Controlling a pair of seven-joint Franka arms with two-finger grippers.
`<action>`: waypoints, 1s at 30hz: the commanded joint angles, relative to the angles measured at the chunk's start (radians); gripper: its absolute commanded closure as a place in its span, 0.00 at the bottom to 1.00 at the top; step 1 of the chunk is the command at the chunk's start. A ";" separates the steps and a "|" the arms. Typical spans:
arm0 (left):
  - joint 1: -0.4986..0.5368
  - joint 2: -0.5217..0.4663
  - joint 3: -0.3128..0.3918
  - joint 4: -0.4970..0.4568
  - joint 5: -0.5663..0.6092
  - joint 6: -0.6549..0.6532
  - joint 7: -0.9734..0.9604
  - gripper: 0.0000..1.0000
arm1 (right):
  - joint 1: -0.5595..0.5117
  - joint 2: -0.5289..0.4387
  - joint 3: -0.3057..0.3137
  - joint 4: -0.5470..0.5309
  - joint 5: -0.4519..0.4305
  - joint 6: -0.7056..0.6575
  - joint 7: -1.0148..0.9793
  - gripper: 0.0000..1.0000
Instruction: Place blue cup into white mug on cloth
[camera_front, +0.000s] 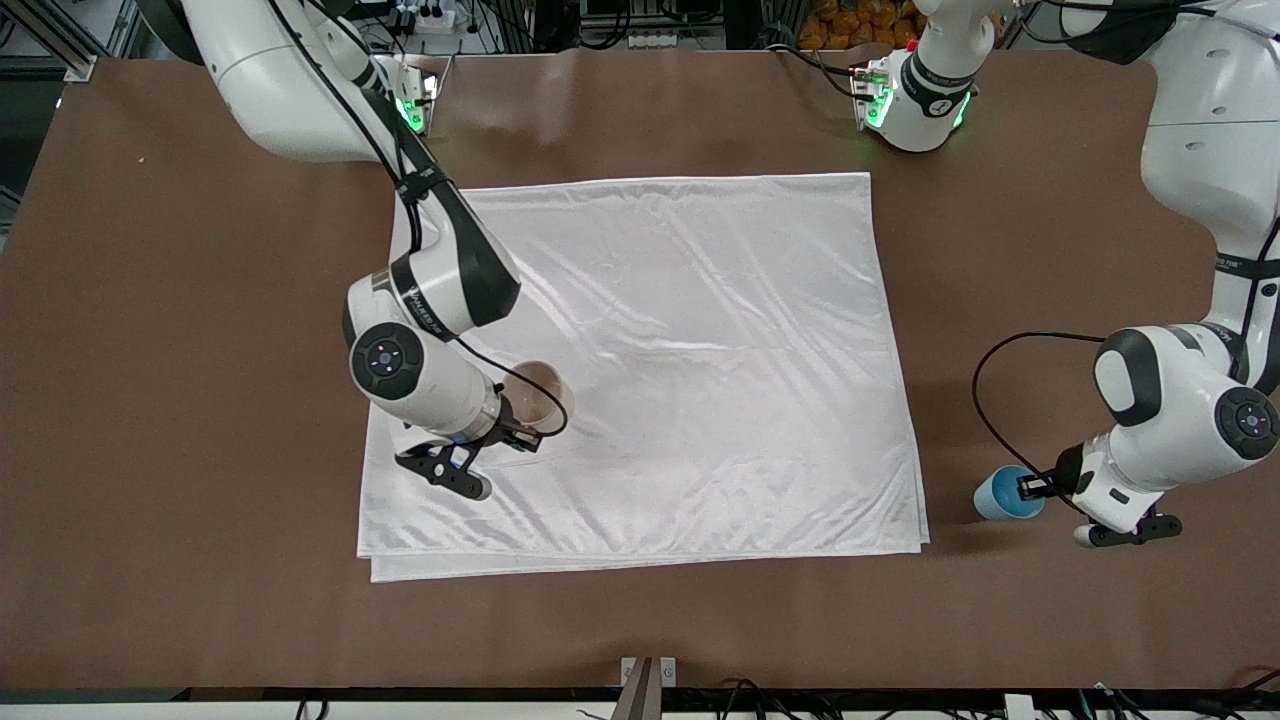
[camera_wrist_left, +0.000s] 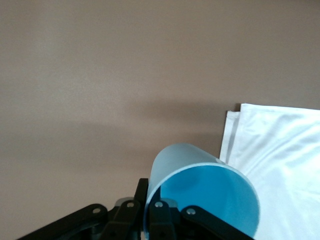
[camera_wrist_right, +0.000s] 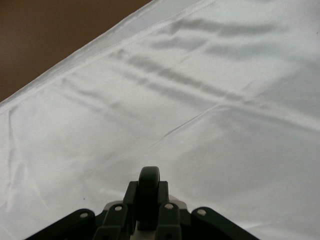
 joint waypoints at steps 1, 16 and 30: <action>-0.004 -0.066 -0.005 -0.016 0.022 -0.051 0.007 1.00 | 0.034 0.032 -0.030 0.011 0.000 0.016 0.051 1.00; 0.000 -0.135 -0.065 -0.016 0.010 -0.097 0.007 1.00 | 0.087 0.102 -0.111 0.011 -0.046 0.016 0.051 1.00; 0.000 -0.214 -0.095 -0.013 0.011 -0.166 0.007 1.00 | 0.075 0.093 -0.113 0.014 -0.046 0.004 0.046 0.00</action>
